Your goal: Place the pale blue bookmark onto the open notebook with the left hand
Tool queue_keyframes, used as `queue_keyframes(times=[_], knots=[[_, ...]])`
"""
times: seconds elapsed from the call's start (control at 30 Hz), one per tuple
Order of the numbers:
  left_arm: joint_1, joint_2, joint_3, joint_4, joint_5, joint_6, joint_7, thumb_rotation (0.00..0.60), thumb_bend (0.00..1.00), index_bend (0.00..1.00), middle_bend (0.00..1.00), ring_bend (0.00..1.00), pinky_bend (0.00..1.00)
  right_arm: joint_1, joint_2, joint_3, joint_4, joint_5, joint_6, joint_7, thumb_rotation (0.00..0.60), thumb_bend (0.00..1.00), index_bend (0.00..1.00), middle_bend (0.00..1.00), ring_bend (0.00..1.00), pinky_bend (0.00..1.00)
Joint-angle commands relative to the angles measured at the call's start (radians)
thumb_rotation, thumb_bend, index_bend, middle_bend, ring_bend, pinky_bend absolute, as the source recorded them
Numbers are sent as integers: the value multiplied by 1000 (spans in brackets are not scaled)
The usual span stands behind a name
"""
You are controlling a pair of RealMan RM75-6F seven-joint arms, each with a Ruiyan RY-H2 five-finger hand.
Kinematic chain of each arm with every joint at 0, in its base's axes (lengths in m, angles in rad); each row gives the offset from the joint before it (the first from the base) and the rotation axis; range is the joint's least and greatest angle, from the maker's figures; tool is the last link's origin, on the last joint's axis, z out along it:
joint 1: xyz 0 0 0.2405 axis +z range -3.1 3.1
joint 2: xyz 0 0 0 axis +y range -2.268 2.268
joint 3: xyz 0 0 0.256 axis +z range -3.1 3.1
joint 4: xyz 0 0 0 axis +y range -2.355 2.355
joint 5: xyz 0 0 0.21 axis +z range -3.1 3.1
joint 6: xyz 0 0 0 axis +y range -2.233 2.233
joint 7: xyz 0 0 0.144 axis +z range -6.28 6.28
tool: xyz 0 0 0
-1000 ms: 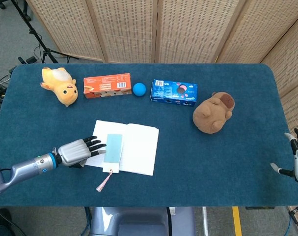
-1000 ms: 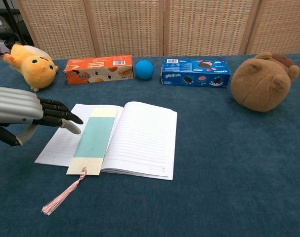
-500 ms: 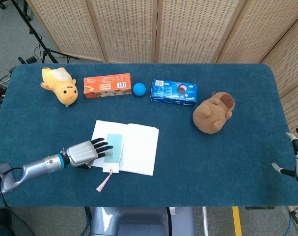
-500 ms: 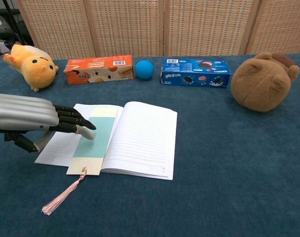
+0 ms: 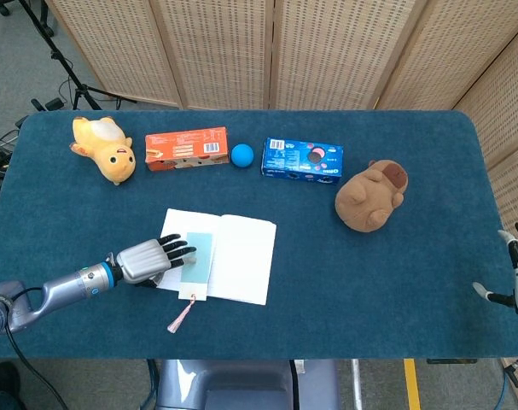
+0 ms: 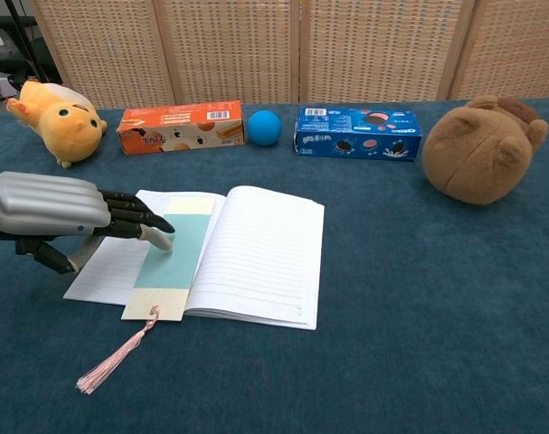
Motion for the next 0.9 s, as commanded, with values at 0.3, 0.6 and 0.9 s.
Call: queue_keyframes(times=[0.3, 0.6, 0.9], knots=[[-3, -42, -6, 48, 0, -27, 17, 316, 1000, 0, 0, 0, 0, 0, -2, 1, 0, 7, -1, -5, 600, 40, 113, 0, 0, 0], [-26, -63, -5, 102, 42, -12, 72, 315, 1000, 0, 0, 0, 0, 1, -2, 3, 3, 13, -5, -4, 600, 40, 113, 0, 0, 0], [-28, -72, 4, 144, 53, 3, 78, 315, 1000, 0, 0, 0, 0, 0, -2, 3, 3, 13, -3, -4, 600, 40, 113, 0, 0, 0]])
